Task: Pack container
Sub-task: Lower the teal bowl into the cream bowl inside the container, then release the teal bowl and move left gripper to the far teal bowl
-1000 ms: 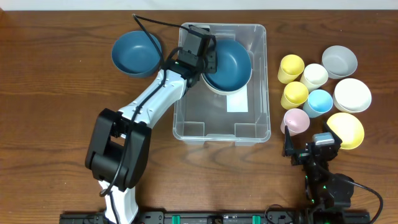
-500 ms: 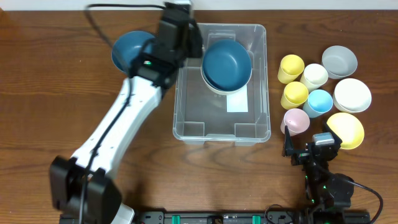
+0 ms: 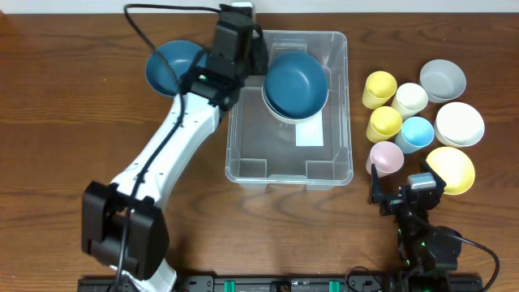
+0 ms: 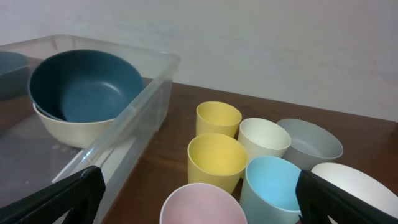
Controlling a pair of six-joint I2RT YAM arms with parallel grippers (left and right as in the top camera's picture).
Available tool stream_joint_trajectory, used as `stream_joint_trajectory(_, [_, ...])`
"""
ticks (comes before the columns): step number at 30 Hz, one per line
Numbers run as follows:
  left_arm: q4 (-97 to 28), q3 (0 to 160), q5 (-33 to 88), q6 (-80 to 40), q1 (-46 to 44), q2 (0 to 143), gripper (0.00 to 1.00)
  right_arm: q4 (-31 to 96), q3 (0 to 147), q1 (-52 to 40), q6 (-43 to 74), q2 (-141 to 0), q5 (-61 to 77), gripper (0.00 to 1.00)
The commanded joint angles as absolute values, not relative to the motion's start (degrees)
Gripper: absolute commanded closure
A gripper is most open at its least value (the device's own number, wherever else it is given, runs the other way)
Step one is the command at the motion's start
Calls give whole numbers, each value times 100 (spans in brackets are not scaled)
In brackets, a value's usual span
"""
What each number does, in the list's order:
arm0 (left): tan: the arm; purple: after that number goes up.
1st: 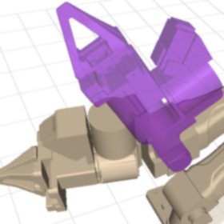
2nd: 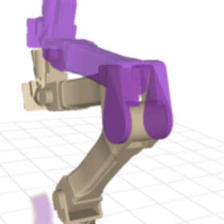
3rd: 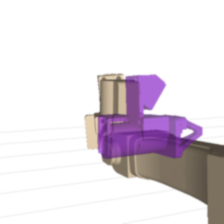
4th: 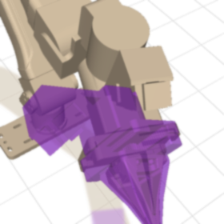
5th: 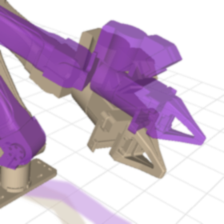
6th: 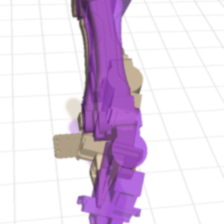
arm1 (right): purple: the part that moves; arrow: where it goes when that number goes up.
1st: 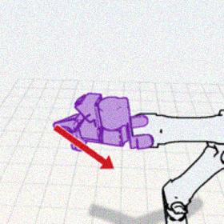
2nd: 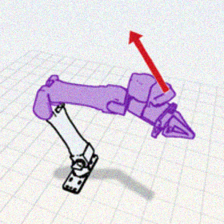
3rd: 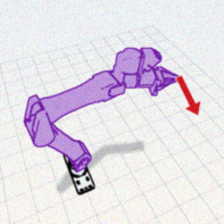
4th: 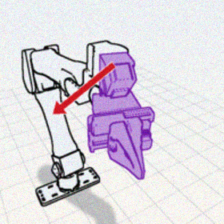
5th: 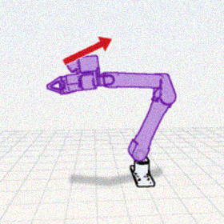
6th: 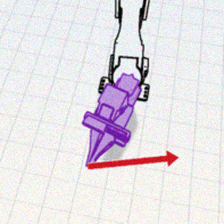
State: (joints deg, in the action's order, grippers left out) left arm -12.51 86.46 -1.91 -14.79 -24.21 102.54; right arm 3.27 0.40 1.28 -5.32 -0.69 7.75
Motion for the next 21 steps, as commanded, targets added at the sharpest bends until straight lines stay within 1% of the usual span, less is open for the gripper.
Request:
stream_joint_trajectory(1, [-1083, 8680, -239, -1444, -2512, 10486, 94, 349, 32, 187, -607, -38, 794, 1])
stream_joint_trajectory(10, [-556, 8680, -239, -1444, -2681, 11065, 94, 346, 32, 187, -607, -38, 797, 1])
stream_joint_trajectory(21, [-567, 8680, -239, -1444, -2698, 11638, 94, 349, 32, 187, -607, -38, 794, 1])
